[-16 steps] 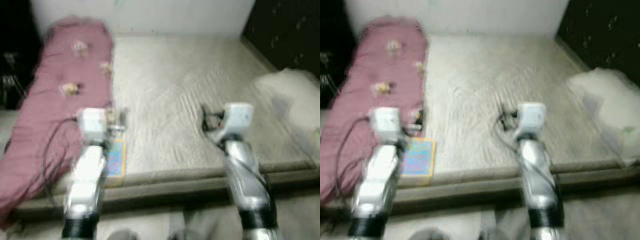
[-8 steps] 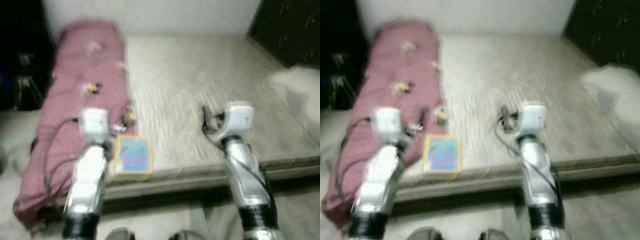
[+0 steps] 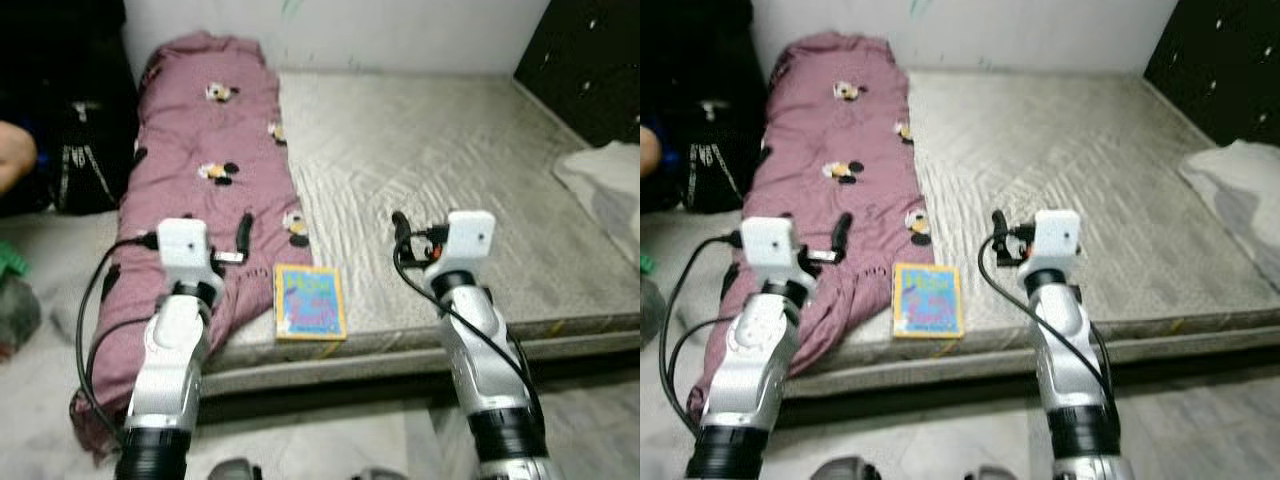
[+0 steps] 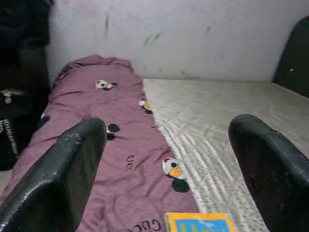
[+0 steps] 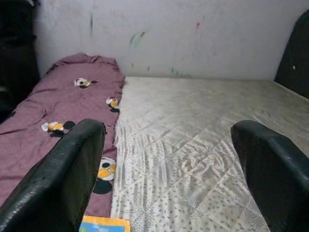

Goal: Clean up the room

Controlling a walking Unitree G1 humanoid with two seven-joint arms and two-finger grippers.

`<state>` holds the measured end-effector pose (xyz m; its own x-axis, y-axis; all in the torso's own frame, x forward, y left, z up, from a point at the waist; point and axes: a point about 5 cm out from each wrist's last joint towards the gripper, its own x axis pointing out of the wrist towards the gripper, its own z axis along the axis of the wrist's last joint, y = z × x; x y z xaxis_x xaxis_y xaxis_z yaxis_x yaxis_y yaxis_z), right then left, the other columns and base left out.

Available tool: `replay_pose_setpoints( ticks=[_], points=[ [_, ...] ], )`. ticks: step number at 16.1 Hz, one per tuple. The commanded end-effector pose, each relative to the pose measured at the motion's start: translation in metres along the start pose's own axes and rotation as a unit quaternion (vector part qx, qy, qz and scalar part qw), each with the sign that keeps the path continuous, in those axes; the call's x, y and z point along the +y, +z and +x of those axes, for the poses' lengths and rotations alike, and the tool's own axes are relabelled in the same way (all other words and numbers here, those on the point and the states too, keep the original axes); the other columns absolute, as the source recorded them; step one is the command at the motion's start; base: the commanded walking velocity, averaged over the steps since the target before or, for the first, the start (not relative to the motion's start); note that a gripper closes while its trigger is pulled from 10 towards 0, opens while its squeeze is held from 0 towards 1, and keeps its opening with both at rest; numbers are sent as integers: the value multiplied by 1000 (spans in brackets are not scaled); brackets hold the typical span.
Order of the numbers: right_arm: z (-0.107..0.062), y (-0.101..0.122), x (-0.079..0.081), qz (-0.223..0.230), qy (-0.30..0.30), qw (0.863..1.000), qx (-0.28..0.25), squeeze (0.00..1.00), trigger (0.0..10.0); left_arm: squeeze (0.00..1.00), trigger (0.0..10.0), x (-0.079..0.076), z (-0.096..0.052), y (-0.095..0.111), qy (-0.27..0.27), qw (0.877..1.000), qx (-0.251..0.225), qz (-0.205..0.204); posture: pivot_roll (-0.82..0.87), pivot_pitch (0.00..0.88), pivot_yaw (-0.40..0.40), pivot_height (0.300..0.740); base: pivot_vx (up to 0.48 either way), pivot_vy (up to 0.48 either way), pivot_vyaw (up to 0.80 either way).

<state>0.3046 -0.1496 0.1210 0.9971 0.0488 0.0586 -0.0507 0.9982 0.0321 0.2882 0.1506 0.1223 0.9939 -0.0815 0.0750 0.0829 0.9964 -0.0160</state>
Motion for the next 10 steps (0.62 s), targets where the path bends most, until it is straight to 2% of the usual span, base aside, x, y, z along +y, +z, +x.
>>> replay_pose_setpoints(
  ticks=[1,2,10],
  points=[
    [1,5,-5,-5,-7,1000,-8,0,10000,0,10000,-2,-1,5,-9,1000,-12,-2,-6,0,-67,740,0,0,0],
    [1,5,-5,-5,-7,1000,-8,0,10000,0,10000,-2,-1,5,-11,1000,-12,-3,-6,0,-69,740,0,0,0],
    [2,5,-5,-5,-9,1000,-9,0,10000,0,10000,-3,0,5,-17,1000,-10,-5,-8,0,-67,740,267,0,0]
  ],
)
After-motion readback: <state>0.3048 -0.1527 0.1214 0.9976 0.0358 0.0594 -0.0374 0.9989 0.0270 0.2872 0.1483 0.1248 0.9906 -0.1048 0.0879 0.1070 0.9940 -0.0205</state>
